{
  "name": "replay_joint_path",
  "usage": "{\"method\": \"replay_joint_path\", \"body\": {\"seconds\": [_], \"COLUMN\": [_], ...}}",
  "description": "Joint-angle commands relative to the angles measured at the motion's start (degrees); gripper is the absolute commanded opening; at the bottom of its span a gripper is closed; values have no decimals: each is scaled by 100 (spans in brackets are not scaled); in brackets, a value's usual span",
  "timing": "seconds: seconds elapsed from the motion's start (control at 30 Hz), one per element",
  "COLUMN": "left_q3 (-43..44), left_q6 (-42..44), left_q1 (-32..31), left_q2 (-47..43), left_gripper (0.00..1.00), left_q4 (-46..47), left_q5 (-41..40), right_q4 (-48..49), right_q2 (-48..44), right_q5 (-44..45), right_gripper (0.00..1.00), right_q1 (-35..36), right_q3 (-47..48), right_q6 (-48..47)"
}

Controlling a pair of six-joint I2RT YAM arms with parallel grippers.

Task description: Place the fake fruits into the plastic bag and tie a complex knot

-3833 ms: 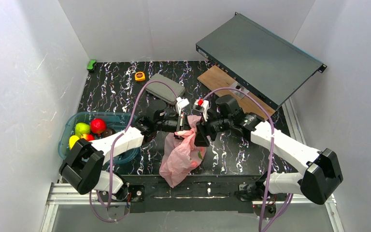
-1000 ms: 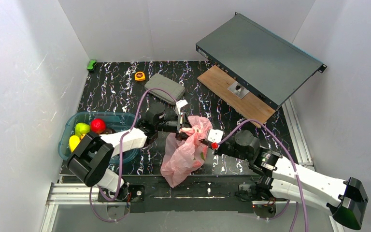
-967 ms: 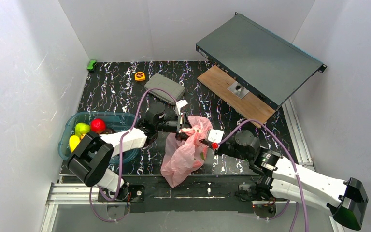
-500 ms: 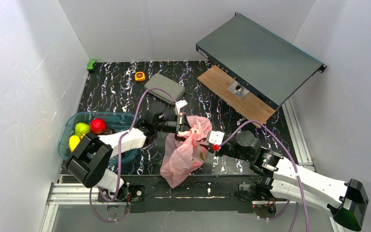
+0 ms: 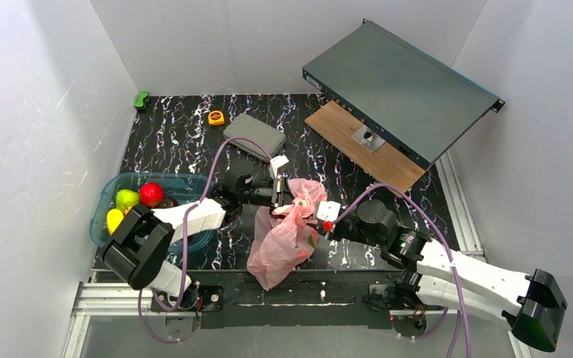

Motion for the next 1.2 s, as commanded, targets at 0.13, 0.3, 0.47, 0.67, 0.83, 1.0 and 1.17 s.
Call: {"method": "replay_joint_path", "body": {"seconds": [0.13, 0.3, 0.47, 0.67, 0.83, 1.0, 1.17], "left_q3": [-6, 70, 37, 46, 108, 491, 1997], "left_q6": [85, 71, 84, 286, 1024, 2386, 6180], "left_q1": [-81, -118, -57, 175, 634, 1745, 2383], "left_q2": [-202, -142, -270, -493, -857, -1248, -1691], "left_gripper": [0, 0, 0, 7, 42, 57, 62], "left_q4": [-65, -40, -52, -287, -1341, -3108, -6556], "left_q5": [-36, -13, 36, 227, 379, 542, 567], "right_q4": [422, 485, 255, -139, -164, -131, -165], "right_q2": [63, 221, 47, -377, -513, -412, -378], "right_q5": [29, -21, 62, 160, 270, 313, 209], "right_gripper": [40, 31, 7, 1, 1, 1, 1], "right_q1": [34, 36, 36, 36, 36, 36, 36], "right_q3": [379, 445, 350, 172, 136, 228, 254], "right_q6": [76, 61, -117, -323, -378, -342, -329]}}
